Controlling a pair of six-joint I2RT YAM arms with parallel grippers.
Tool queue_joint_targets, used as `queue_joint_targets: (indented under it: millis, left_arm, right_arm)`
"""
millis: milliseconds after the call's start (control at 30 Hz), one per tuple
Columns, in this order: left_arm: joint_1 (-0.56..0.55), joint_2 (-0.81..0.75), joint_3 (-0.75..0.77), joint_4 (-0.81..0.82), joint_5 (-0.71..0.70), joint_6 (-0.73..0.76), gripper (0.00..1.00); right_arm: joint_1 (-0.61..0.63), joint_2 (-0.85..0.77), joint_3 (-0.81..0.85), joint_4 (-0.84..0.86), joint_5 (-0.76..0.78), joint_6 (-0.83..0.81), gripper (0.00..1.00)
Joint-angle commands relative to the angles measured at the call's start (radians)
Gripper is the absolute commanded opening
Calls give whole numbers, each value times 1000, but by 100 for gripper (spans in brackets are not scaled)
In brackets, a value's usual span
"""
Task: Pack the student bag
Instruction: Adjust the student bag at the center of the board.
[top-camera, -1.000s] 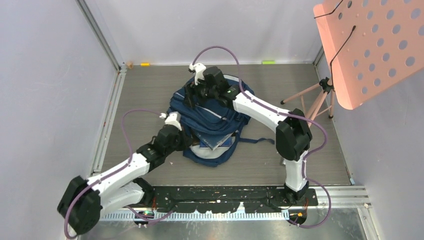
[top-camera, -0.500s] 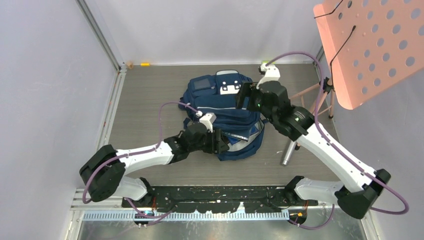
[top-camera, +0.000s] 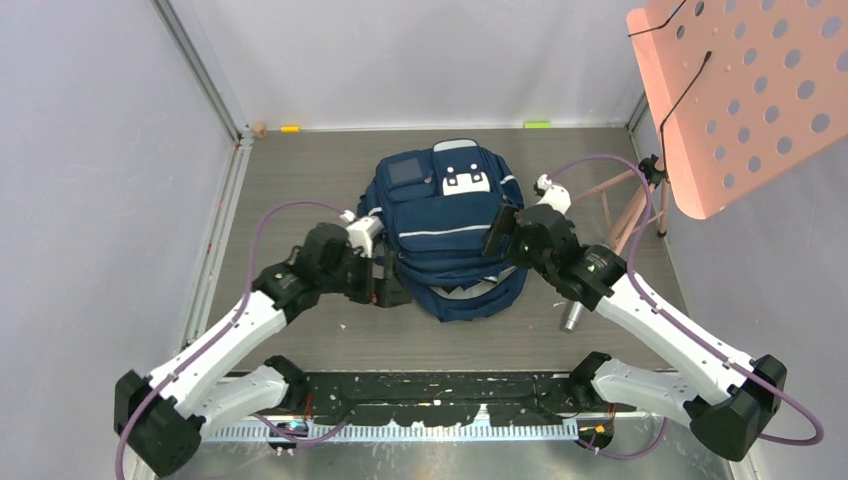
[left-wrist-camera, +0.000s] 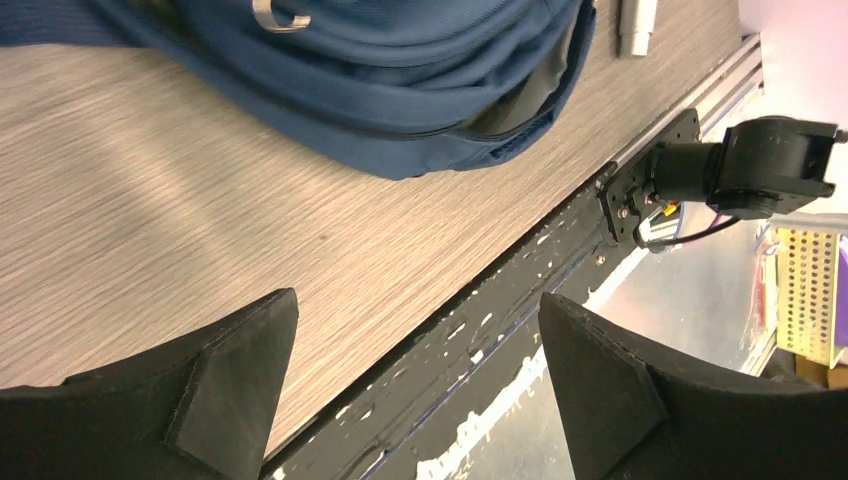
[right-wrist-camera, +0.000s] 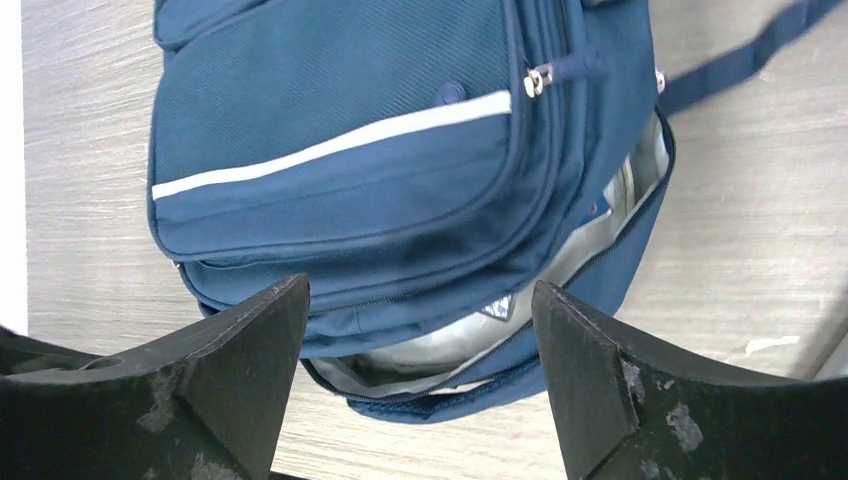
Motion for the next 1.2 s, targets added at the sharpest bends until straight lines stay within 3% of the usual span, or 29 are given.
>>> queue_joint_targets:
  millis: [0, 233, 500, 567, 633, 667, 733, 800, 900, 1167]
  left_arm:
    - [181, -66, 63, -201, 194, 121, 94]
    - [387, 55, 140, -123, 256, 192, 95]
    - [406, 164, 243, -113, 78, 302, 94]
    - [406, 173, 241, -117, 67, 312, 94]
    - [406, 169, 223, -112, 56, 317, 93]
    - [406, 162, 214, -108, 47, 311, 92]
    - [406, 141, 184, -86, 21, 281, 90]
    - [406, 108, 123, -24, 11, 230, 89]
    - [405, 67, 2, 144, 2, 153, 87]
    - [397, 168, -164, 619, 41, 92, 72]
  right_arm:
    - [3, -82, -90, 49, 14, 196, 88]
    - [3, -134, -274, 208, 20, 347, 86]
    - [3, -5, -353, 412, 58, 360, 83]
    - [3, 41, -338, 446, 77, 325, 72]
    - [3, 85, -312, 458, 103, 275, 50]
    - [2, 97, -303, 455, 113, 242, 33]
    - [-1, 127, -276, 440, 156, 199, 12]
    - [-20, 149, -247, 415, 210, 155, 2]
    - [-96, 172, -210, 408, 193, 70, 1]
    - [-369, 321, -83, 409, -132, -55, 0]
